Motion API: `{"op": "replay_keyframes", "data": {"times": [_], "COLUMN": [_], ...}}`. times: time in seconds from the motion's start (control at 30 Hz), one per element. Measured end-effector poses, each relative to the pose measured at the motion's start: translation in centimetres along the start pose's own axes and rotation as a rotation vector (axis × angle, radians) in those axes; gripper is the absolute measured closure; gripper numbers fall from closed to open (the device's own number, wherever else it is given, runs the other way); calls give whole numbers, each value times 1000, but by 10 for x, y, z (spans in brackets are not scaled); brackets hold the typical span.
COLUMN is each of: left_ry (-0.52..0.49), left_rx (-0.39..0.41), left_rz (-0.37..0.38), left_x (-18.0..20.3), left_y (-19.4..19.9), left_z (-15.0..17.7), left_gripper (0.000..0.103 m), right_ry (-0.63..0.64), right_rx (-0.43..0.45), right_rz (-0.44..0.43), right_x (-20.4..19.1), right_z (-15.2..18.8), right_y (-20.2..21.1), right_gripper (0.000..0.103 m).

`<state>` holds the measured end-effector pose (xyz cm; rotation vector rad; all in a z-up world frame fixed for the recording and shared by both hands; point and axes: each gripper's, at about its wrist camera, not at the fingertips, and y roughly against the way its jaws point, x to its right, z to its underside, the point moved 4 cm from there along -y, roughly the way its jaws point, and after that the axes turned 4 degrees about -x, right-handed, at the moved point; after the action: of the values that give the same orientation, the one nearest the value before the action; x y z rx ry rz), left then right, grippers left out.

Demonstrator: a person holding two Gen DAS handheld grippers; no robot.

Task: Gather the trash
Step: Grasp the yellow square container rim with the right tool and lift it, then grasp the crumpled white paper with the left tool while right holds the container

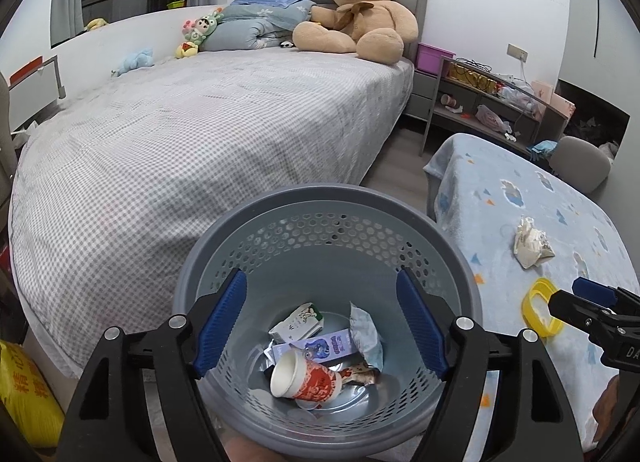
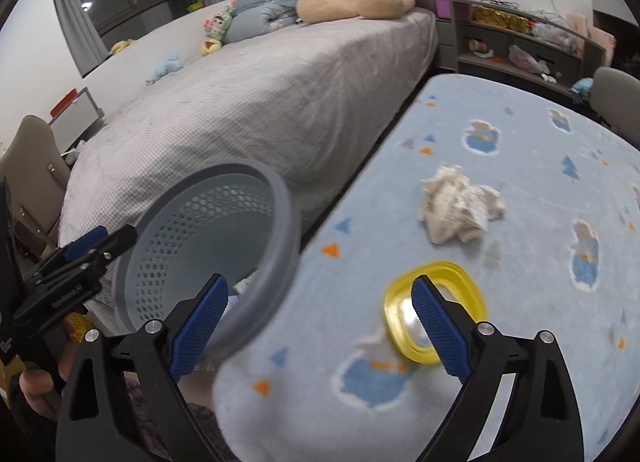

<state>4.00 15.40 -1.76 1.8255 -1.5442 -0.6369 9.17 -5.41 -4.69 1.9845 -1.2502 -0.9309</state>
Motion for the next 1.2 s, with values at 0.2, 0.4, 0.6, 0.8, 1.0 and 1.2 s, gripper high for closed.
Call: {"op": "replay_keyframes", "data": {"times": [0.2, 0.4, 0.6, 0.8, 1.0, 1.2], "left_ry": [-31, -60, -86, -106, -121, -139], "left_rx": [3, -9, -11, -23, -32, -36], "left_rz": [22, 52, 69, 81, 87, 91], "left_x": [19, 39, 56, 69, 79, 92], "left_y": [-2, -5, -7, -12, -17, -21], "left_z": [0, 1, 0, -2, -3, -4], "left_gripper": [29, 28, 27, 26, 26, 26], "right_ry": [-26, -46, -22, -12, -26, 5], "right_rx": [-20, -64, -97, -124, -131, -92], "right_rz": [71, 81, 95, 129, 156, 146], "right_x": [34, 51, 55, 61, 67, 63], "right_z": [14, 22, 27, 24, 19, 16], "right_y": [0, -11, -27, -43, -55, -52], "right_gripper": [7, 6, 6, 6, 7, 31]}}
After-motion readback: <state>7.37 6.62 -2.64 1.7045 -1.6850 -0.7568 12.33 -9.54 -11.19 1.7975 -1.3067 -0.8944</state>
